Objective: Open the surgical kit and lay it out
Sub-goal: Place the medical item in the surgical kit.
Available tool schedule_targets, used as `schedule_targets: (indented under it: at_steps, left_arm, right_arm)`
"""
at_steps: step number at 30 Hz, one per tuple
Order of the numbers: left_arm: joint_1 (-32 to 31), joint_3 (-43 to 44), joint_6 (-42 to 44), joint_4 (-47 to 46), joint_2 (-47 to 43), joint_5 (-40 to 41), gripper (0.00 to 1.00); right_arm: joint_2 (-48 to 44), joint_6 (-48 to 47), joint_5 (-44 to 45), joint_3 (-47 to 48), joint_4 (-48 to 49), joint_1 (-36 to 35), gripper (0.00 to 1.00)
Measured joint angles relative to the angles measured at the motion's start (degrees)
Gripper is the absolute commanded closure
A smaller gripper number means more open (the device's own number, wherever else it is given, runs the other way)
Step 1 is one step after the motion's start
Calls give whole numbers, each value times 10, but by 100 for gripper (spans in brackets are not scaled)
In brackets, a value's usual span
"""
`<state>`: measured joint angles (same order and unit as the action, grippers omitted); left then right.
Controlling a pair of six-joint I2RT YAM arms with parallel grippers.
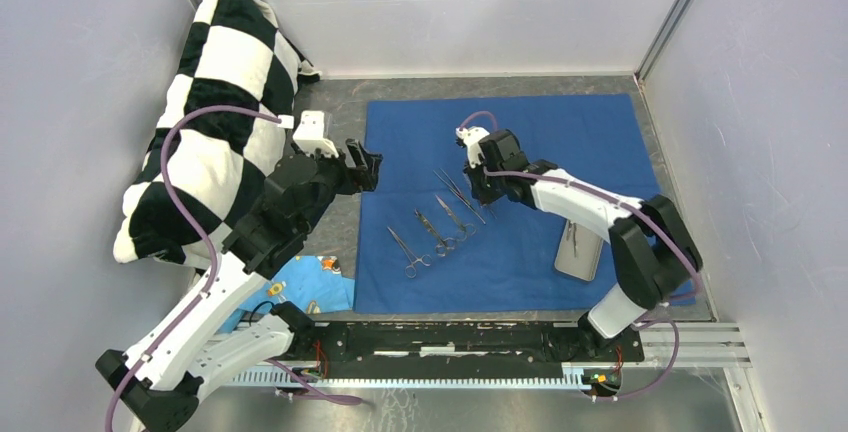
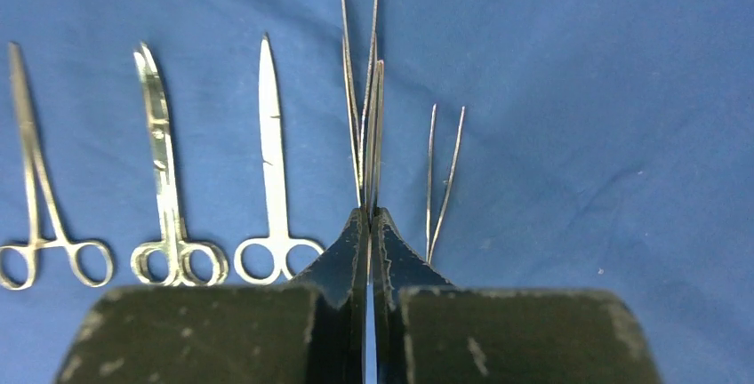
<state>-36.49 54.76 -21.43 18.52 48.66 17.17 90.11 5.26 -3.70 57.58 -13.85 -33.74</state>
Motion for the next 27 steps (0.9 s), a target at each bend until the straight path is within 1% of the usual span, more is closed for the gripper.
schedule_targets:
  at_steps: [5, 10, 27]
  left_arm:
    - [0, -49, 26, -27, -25, 31, 16]
    - [0, -75, 44, -29, -20, 38, 15]
    - [0, -88, 51, -52, -9, 34, 15]
  right_arm:
    - [69, -42, 37, 62, -46, 0, 100]
    - [100, -66, 60, 100, -56, 3, 99]
    - [140, -82, 63, 106, -55, 12, 96]
